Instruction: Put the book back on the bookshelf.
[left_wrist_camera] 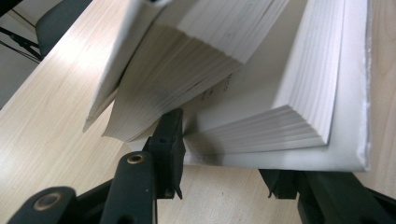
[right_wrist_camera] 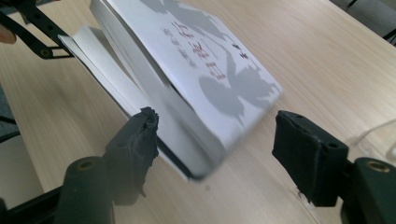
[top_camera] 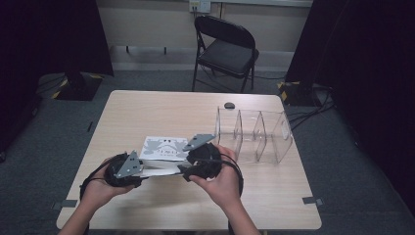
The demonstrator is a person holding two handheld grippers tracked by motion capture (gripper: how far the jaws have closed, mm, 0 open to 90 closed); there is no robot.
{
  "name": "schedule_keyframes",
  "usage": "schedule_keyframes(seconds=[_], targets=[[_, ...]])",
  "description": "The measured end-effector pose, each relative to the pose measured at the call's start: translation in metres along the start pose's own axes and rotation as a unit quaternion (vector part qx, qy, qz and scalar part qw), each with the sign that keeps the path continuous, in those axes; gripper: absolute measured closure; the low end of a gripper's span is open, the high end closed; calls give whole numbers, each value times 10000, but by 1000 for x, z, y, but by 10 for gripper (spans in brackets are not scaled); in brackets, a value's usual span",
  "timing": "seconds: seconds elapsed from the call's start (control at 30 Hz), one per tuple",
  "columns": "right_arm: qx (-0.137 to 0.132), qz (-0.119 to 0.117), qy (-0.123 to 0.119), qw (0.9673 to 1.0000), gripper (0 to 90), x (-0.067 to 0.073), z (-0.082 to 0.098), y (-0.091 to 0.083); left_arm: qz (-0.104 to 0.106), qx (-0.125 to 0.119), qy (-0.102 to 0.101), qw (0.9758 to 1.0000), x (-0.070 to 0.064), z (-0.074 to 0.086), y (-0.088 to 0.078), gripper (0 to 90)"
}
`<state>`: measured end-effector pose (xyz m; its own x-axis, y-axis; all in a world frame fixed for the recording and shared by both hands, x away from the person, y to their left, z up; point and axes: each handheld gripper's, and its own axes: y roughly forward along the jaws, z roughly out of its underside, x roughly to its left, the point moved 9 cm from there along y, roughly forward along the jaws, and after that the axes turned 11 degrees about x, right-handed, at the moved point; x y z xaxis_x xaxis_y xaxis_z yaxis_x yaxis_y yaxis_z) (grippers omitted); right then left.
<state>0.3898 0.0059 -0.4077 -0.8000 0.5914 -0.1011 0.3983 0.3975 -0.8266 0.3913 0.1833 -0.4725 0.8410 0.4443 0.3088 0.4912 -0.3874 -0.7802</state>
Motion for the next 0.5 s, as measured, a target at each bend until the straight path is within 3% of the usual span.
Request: schedule_keyframes(seconds=[0.07, 0.2, 0.37, 0.5], targets=[[-171, -27, 92, 9998, 263, -4, 10, -1, -12, 67, -32, 10000, 4, 0, -2, 561], [-252, -102, 365, 9990, 261, -9, 36, 7, -84, 188, -45, 9998, 13, 1, -6, 599], [-98, -247, 546, 9982, 258, -10, 64, 25, -85, 265, -121, 9995, 26, 6, -10, 639], [-120, -377, 587, 9975, 259, -7, 72, 41, -53, 280, -237, 9993, 31, 7, -11, 653]])
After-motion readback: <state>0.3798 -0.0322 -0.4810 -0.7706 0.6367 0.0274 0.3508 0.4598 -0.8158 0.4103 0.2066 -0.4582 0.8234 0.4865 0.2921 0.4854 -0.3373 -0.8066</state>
